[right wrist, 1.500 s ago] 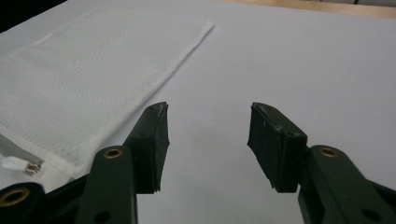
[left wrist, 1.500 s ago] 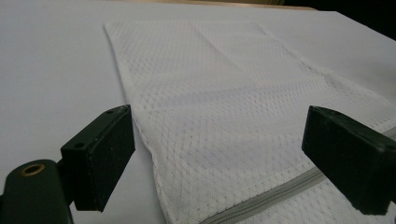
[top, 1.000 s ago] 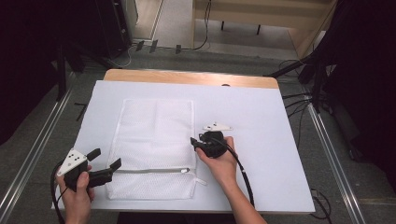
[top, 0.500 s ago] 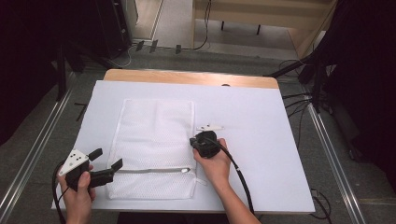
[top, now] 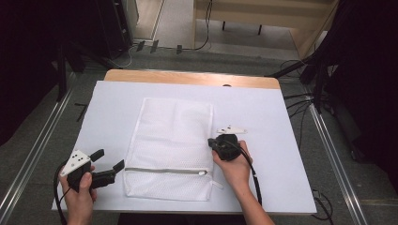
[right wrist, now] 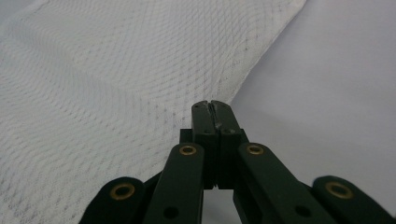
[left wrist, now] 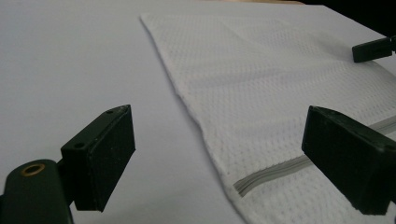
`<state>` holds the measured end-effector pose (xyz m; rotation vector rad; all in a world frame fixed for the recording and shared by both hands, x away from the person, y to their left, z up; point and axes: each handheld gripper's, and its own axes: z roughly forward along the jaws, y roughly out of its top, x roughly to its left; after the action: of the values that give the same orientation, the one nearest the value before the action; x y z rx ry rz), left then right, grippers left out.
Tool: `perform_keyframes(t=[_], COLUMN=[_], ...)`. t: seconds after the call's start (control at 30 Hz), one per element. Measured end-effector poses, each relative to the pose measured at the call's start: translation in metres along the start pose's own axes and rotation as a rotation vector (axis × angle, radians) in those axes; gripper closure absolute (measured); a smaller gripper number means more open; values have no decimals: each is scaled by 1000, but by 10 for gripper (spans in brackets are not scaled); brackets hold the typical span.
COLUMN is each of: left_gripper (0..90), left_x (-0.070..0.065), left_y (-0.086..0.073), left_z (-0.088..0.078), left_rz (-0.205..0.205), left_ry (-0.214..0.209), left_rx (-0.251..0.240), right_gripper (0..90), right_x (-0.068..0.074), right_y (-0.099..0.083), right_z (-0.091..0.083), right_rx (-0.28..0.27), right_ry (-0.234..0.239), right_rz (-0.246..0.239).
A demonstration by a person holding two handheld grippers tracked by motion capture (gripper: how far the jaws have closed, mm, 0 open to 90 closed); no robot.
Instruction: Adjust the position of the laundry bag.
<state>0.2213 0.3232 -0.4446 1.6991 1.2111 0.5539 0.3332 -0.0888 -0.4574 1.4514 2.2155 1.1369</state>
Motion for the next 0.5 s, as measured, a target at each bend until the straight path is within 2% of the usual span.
perform_keyframes(t=[0.07,0.13,0.2,0.27,0.3,0.33,0.5], left_gripper=[100,100,100,100,100,100,100], left_x=[-1,-2,-2,-3,-3,-3,-5], left_y=[0,0,-1,-1,-1,-1,-2], left_z=[1,1,2,2,2,2,3], left_rz=[-1,4,3,-1,-2,-4,1], left_ry=[-2,-7,-8,-8,-11,-11,-16], left_rx=[1,5,5,6,7,8,10], right_gripper=[900,900,900,900,900,900,900], right_x=[-5,-18,-22,-36,-36,-44,-54], right_y=[0,-1,-1,-1,-1,-1,-3], right_z=[-3,-11,-14,-23,-23,-27,-31], right_rx=[-2,-14,-18,-29,-29,-35,-36], right_ry=[-3,-20,-25,-40,-40,-45,-68], right_rz=[1,11,18,32,32,38,31])
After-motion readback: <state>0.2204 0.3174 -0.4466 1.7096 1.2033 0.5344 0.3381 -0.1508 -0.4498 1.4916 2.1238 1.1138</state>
